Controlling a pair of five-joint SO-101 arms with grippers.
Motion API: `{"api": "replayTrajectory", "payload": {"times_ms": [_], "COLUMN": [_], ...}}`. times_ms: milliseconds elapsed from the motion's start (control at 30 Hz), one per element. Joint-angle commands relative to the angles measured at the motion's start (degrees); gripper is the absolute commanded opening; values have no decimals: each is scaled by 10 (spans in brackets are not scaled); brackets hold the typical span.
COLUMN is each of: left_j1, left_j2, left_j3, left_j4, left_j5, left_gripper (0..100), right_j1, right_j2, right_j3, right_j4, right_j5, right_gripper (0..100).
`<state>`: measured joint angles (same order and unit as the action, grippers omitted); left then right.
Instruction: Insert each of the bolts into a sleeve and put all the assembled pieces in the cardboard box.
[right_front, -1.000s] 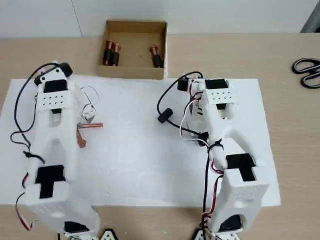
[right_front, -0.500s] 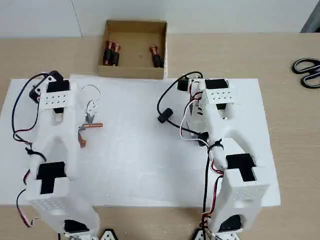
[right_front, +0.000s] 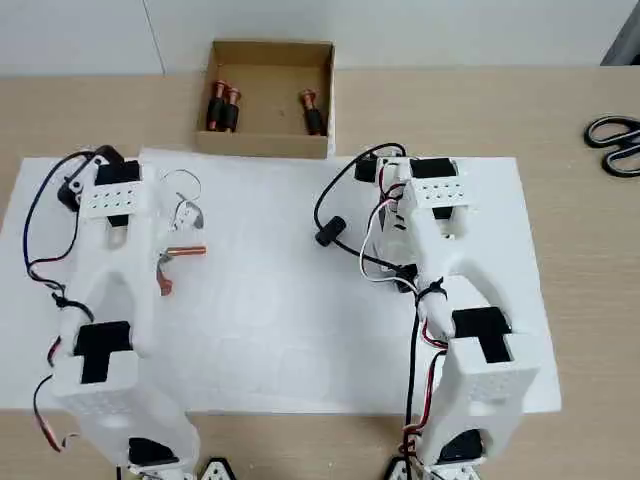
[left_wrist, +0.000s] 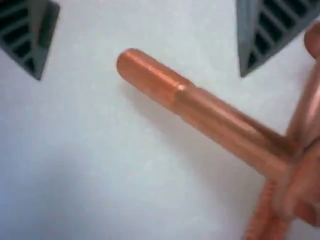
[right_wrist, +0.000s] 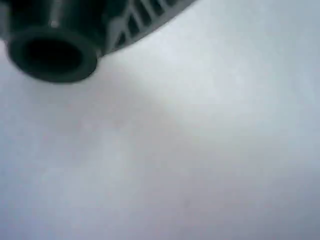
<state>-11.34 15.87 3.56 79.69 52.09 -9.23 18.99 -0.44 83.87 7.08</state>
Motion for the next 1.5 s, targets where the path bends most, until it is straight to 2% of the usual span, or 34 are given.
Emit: {"api": "replayTrajectory", "payload": {"times_ms": [0,200,667,933,1133,1333,1467], "left_j1": [-3,-11,-14,-14,-8,43,71], "left_j2": [21,66,67,67,67,65,62], "left_j3": [-21,-31,-46,-44,-44,-46,-46], "left_j4": [-8,-8,-9,-42,-43,-40,-40], "left_j5": [4,17,19,18,17,16,-11], "left_gripper": [240,240,238,85,64,3,6], "right_j1": [3,3,3,3,3,3,4], "right_j2": [-7,-7,-6,-6,-6,-6,-5], "right_j3": [-22,-22,-22,-22,-22,-22,-21], "right_j4": [-1,-1,-3,-3,-3,-3,-3], "right_j5": [6,6,6,6,6,6,6], "right_gripper": [6,6,6,6,6,6,6]}}
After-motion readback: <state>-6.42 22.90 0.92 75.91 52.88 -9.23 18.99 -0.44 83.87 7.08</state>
